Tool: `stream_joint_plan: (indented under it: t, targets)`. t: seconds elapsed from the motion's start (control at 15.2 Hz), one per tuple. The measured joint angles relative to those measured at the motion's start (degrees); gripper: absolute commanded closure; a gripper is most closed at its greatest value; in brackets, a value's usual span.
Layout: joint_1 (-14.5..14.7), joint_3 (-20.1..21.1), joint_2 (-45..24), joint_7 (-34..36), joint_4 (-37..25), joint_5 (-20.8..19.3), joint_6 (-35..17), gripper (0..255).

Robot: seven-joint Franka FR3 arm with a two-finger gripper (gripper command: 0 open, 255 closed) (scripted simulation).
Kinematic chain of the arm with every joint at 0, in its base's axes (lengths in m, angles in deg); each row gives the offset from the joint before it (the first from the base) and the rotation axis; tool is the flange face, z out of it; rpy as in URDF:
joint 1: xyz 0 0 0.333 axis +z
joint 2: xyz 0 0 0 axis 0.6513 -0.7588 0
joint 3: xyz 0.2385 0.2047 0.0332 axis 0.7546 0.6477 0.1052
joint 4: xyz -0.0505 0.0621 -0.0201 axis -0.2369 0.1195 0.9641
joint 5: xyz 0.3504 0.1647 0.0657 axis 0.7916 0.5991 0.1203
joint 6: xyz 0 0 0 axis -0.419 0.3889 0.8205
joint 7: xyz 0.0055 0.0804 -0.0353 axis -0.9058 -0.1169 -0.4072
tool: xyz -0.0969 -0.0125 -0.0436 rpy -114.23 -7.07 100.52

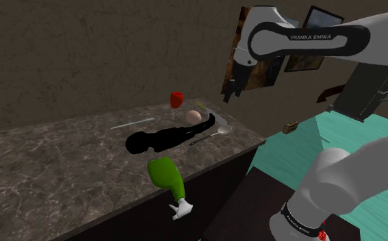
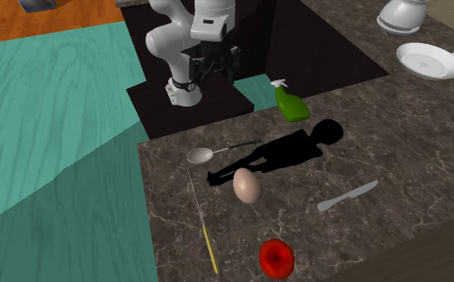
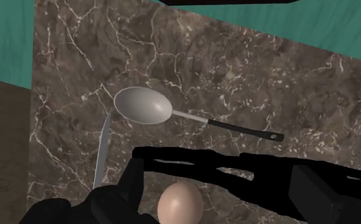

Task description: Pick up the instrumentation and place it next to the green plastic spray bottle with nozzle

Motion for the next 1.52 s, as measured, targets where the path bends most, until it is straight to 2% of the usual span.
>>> stream_joint_plan:
  t: [0.4, 0.92, 1.25, 1.52]
  targets:
    - [-1.1, -3.5, -12.3, -1.6, -5.1, 1.2, -5.8, 0]
    - [-3.6, -7.9, -29.4, -6.0, -15.7, 5.4, -10.0, 0]
    - [-5.6, -9.2, -39.9, -8.2, -23.5, 9.0, -10.8, 0]
    - [-8.3, -9.6, -50.2, -10.0, -34.0, 12.4, -9.1, 0]
